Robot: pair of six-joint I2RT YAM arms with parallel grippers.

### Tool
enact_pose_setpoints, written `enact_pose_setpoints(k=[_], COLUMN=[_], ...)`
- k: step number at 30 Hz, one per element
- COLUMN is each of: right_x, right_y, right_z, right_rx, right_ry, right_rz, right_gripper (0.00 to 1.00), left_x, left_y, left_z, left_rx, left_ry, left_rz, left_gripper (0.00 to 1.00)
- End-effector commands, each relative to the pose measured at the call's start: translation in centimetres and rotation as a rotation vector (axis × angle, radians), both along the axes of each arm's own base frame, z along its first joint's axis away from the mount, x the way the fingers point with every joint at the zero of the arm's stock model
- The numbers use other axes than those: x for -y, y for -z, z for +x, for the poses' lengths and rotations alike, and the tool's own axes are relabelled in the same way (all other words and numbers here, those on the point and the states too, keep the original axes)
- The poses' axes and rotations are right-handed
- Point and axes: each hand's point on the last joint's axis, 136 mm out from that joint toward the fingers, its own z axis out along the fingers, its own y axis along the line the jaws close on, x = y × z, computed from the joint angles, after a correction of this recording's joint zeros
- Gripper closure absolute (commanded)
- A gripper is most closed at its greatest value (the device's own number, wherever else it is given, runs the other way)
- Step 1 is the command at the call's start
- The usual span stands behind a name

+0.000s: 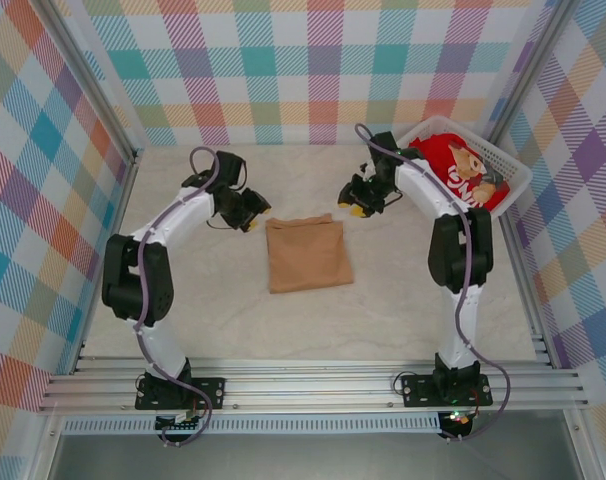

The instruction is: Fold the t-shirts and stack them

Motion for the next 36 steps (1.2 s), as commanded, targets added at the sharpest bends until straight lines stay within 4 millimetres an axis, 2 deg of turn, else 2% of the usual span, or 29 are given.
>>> enact_pose_setpoints(k=[1, 3, 7, 10, 15, 20, 22, 24, 26, 28, 31, 34, 36], right_x=[0.6, 0.0, -2.0, -3.3, -3.5, -2.5, -2.7, -2.9, -3.3, -3.5, -3.4, -2.5, -2.0], right_y=[2.0, 2.5, 2.9, 3.8, 6.3, 9.4, 9.9, 9.5, 8.2, 6.6, 3.8, 1.5, 0.4], right_z=[-0.7, -0.6, -0.3, -0.3, 0.3, 0.0, -0.3, -0.2, 0.1, 0.4, 0.5, -0.2, -1.2], right_rx=[0.006, 0.0, -0.028, -0.062, -0.116, -0.219, -0.237, -0.227, -0.186, -0.146, -0.081, -0.017, 0.019], right_ry=[0.005, 0.01, -0.015, -0.017, 0.022, 0.049, 0.046, 0.039, 0.024, 0.007, -0.009, -0.008, -0.004], right_rz=[-0.023, 0.014, 0.063, 0.083, 0.07, -0.014, -0.01, 0.005, 0.029, 0.047, 0.052, 0.032, 0.034], right_gripper=[0.71, 0.79, 0.85, 0.86, 0.87, 0.87, 0.86, 0.83, 0.8, 0.78, 0.75, 0.71, 0.68], left_x=[1.4, 2.7, 5.5, 6.2, 3.7, -0.2, -1.0, -1.5, -1.6, -1.4, -1.8, -1.7, -0.1], left_y=[2.2, 2.5, 2.8, 4.3, 7.9, 10.5, 11.4, 11.4, 10.3, 8.3, 3.8, -0.4, -1.3], left_z=[-1.4, -1.2, -0.4, -0.2, -0.3, 0.0, 0.3, 0.8, 1.5, 2.3, 2.7, 1.5, -0.3], left_rx=[-0.048, -0.052, -0.061, -0.096, -0.166, -0.212, -0.222, -0.217, -0.183, -0.132, -0.036, 0.011, -0.022], left_ry=[0.032, 0.041, 0.065, 0.06, 0.013, -0.021, -0.022, -0.01, 0.003, 0.009, 0.006, -0.007, 0.004], left_rz=[-0.047, -0.085, -0.109, -0.077, 0.043, 0.14, 0.141, 0.146, 0.155, 0.15, 0.208, 0.264, 0.232], left_gripper=[0.59, 0.65, 0.72, 0.74, 0.79, 0.81, 0.81, 0.81, 0.81, 0.77, 0.62, 0.55, 0.55])
